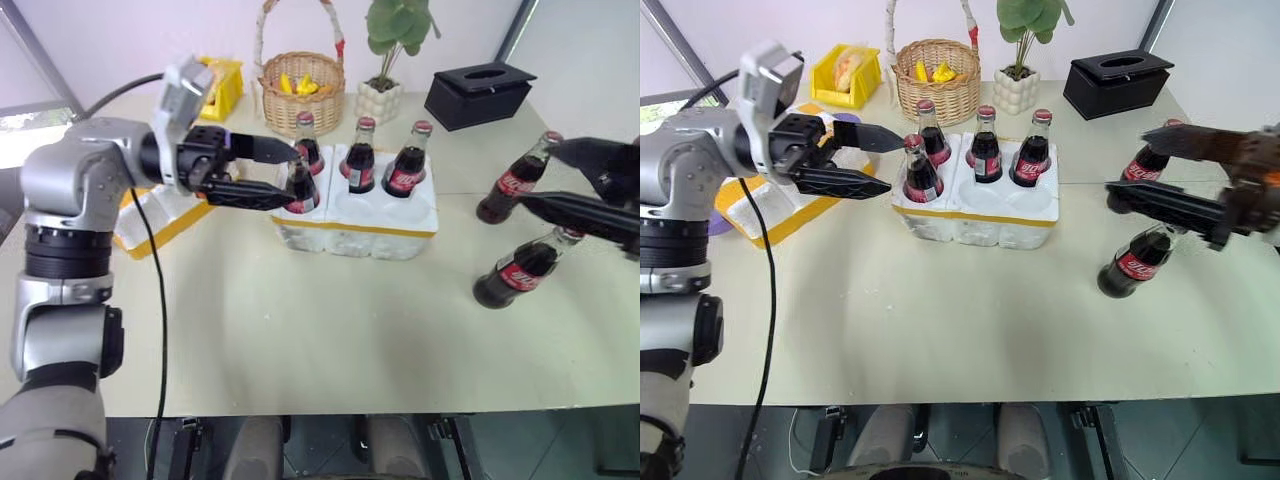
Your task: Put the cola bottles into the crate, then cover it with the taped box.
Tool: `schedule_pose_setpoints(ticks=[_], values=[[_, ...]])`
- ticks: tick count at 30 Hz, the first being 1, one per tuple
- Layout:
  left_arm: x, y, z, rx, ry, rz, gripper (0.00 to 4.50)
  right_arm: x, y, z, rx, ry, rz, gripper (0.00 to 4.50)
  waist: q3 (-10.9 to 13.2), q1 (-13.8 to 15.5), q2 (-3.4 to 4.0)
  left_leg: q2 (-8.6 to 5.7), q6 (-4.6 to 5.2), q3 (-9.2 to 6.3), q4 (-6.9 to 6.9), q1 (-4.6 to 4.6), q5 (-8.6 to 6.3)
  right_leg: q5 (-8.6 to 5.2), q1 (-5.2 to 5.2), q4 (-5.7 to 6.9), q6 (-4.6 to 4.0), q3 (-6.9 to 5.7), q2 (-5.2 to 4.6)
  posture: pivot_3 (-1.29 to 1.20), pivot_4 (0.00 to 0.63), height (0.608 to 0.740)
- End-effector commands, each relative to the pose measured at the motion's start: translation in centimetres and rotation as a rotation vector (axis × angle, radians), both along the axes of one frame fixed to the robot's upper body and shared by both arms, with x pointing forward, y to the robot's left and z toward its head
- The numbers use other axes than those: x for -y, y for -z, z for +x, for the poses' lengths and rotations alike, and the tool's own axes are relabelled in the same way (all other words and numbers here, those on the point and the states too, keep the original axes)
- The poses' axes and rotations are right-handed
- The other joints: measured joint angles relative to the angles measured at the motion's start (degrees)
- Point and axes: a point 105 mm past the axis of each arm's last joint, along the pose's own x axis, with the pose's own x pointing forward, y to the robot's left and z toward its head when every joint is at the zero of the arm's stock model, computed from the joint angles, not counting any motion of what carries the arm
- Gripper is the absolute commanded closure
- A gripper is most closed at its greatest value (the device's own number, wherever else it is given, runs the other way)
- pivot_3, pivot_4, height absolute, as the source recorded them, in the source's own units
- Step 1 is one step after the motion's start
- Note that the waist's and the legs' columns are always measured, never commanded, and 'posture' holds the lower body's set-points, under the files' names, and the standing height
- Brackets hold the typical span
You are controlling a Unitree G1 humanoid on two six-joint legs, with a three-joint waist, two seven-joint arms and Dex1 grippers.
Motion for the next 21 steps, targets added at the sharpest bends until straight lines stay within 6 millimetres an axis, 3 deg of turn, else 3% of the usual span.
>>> schedule_pose_setpoints(ticks=[1, 9, 17, 21], values=[[0.6, -1.0, 0.4, 0.060, 0.010, -0.006, 0.04, 1.7, -0.6, -2.7, 0.061, 0.105, 0.005, 0.00, -0.01, 0.45, 0.00, 0.00, 0.00, 0.02, 0.00, 0.00, 0.00, 0.00, 0.00, -0.01, 0.01, 0.00, 0.00, 0.00, 0.150, 0.740], [1.8, -0.4, 1.2, 0.063, 0.042, -0.011, 0.04, 2.6, 2.3, -7.4, 0.009, 0.225, 0.111, 0.00, -0.03, 0.79, 0.00, 0.01, 0.00, 0.01, 0.05, 0.11, 0.00, 0.02, 0.10, 0.00, -0.05, 0.02, 0.01, 0.00, 0.150, 0.740], [2.2, 0.2, 1.0, 0.070, 0.060, 0.007, 0.04, 3.2, 9.2, -7.3, -0.085, 0.426, 0.105, 0.00, -0.05, 0.70, 0.03, 0.04, 0.00, 0.00, 0.03, 0.16, 0.00, -0.07, 0.16, -0.07, 0.08, 0.02, 0.01, 0.00, 0.150, 0.740], [2.2, 0.4, 0.9, 0.072, 0.057, 0.018, 0.04, 4.2, 12.2, -6.2, -0.097, 0.519, 0.110, 0.00, -0.09, 0.66, 0.08, 0.04, 0.00, 0.01, 0.04, 0.17, -0.01, -0.05, 0.16, -0.10, 0.05, 0.03, 0.00, 0.00, 0.150, 0.740]])
